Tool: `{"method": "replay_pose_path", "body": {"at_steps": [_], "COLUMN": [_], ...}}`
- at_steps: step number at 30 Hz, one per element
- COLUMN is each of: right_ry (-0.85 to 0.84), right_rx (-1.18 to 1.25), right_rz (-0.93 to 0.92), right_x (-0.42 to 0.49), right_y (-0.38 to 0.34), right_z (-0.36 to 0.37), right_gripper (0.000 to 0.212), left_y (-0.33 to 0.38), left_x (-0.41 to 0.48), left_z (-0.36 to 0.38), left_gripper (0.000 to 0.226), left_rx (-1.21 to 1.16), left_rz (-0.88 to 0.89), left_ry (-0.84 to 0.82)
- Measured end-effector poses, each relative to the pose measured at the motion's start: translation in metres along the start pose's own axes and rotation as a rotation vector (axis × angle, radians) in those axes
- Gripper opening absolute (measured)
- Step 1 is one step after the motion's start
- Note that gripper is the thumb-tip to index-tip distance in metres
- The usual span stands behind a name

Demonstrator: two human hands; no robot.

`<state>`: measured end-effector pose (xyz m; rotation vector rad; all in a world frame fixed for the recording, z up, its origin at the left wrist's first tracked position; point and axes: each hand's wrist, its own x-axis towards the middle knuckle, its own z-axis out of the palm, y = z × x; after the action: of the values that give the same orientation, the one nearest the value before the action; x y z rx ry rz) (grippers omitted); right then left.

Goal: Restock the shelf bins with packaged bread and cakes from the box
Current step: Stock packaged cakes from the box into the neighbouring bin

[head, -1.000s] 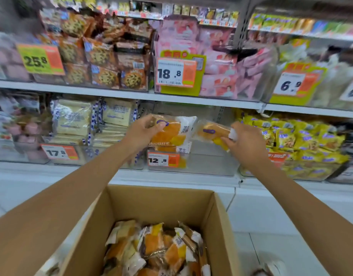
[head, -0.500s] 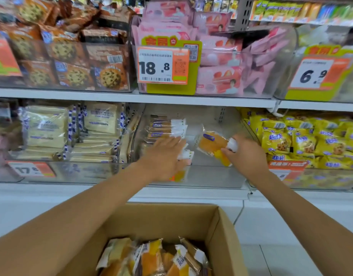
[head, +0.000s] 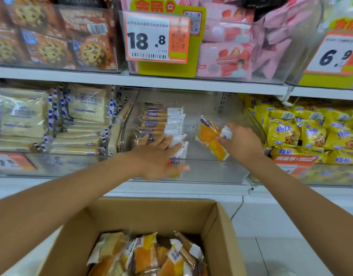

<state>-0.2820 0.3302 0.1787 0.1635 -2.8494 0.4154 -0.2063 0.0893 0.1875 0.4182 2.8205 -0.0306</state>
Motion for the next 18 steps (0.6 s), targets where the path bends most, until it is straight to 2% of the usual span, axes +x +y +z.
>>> {"method": "replay_pose_path", "body": {"at_steps": [4, 5, 9, 13, 15, 18], "right_ry": [0.033, 0.034, 0.003, -0.133, -0.115, 0.037], "right_rx": [-0.007, -0.002, 0.015, -0.227, -0.343, -0.321], "right_rz": [0.01, -0.005, -0.101, -0.166, -0.201, -0.201], "right_x": [0.031, 0.041, 0.096, 0.137, 0.148, 0.16], "right_y": [0.0, -0.001, -0.001, 0.0, -0.002, -0.006], "right_z": [0.004, 0.006, 0.021, 0.056, 0.072, 0.082], "right_gripper": [0.041, 0.041, 0.046, 0.06, 0.05, 0.03], "left_y": [-0.008, -0.011, -0.034, -0.041, -0.041, -0.043], "left_x": [0.035, 0.051, 0.098, 0.104, 0.104, 0.106], "left_z": [-0.018, -0.02, -0.013, 0.0, 0.001, 0.003], "left_gripper": [0.078, 0.078, 0.08, 0.079, 0.079, 0.079], "left_rx": [-0.125, -0.151, -0.123, -0.15, -0.152, -0.144], "left_rz": [0.002, -0.01, -0.15, -0.161, -0.152, -0.148], "left_ry": [0.357, 0.392, 0.243, 0.221, 0.228, 0.255]}}
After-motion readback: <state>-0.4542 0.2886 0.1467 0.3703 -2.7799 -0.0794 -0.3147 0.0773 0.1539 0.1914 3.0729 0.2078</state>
